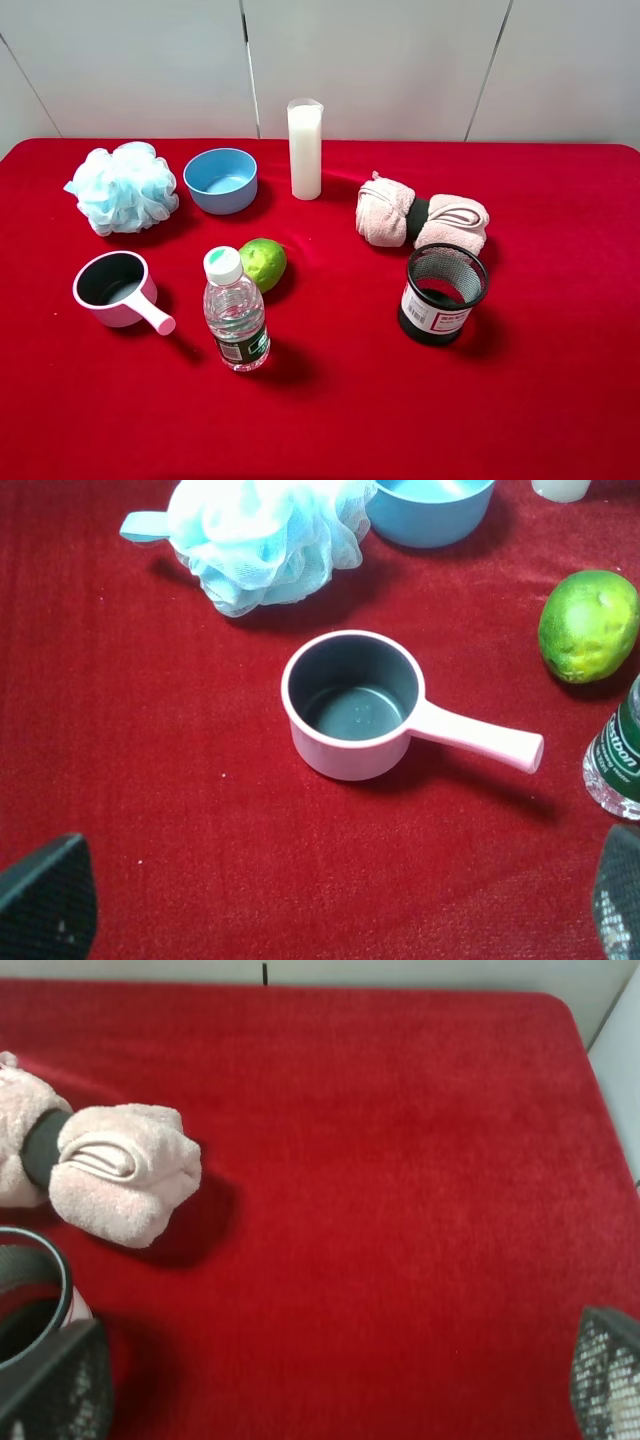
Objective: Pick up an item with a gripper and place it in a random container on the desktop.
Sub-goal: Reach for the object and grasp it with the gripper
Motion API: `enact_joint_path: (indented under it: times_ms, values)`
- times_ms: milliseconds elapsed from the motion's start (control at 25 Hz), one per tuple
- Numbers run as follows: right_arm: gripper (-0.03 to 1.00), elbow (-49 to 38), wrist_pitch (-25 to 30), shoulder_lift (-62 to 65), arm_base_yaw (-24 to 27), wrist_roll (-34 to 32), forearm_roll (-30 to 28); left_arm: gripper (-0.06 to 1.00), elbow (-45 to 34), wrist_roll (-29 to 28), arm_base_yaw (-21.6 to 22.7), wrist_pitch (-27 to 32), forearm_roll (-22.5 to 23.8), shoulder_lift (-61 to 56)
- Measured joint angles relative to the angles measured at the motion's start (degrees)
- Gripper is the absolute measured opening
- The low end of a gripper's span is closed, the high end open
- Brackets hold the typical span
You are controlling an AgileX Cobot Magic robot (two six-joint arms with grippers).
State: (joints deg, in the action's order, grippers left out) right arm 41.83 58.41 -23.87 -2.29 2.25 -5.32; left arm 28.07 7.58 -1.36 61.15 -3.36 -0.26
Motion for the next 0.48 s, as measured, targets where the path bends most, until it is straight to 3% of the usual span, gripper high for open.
enact_joint_path:
  times_ms: [200,480]
  values:
    - [0.69,10.0,0.3,-13.2,0.0,1.4,0.1,0.99,0.0,0.0,0.0,0.0,0.0,0.0]
    - [0.69,23.9,5.4,-29.6,-1.9,2.9,0.3,0.99,0.0,0.0,0.0,0.0,0.0,0.0]
